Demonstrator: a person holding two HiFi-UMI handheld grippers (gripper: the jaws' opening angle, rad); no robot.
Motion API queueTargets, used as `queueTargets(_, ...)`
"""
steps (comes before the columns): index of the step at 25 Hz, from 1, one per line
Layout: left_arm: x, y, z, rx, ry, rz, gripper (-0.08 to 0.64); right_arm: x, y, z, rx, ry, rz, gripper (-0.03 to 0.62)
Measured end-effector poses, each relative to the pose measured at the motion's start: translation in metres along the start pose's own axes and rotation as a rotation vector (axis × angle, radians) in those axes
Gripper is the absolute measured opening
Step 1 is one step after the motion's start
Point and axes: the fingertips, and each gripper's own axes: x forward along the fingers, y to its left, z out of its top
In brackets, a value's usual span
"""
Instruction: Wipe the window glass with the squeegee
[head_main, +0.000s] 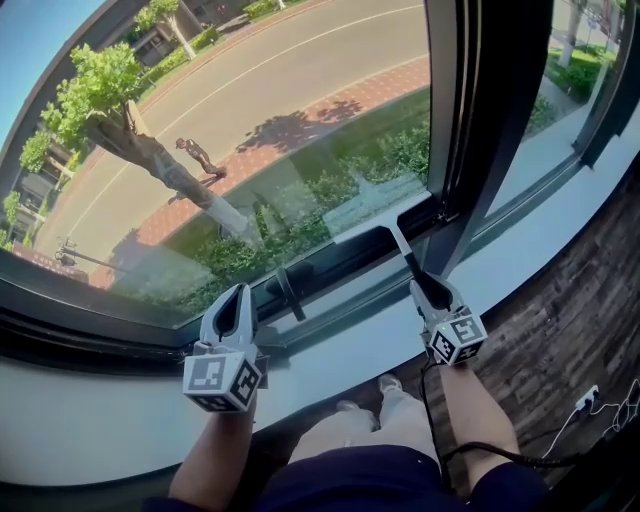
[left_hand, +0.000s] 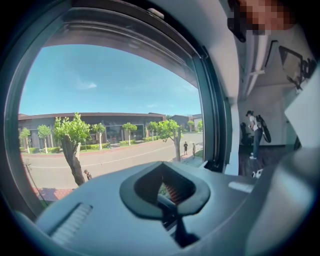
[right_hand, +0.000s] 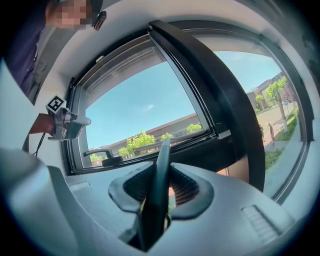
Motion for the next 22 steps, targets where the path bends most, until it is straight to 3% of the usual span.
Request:
queueTargets(10, -0.013, 0.024, 0.013, -0.044, -0.054, 0.072, 0.005, -0.004, -0.002, 0.002, -0.002, 0.069, -0.017, 0.103)
queueTargets(18, -0.040, 0.072, 0.005, -0.080, -0.098, 0.130, 0.005, -0.014, 0.034, 0.058, -0.055, -0.075, -0.005, 0.103)
queueTargets(22, -0.051, 0.094, -0.006, -0.084, -0.098, 0.121, 0.005, -0.009, 0.065, 0.091, -0.080, -0.153, 0.009, 0.103)
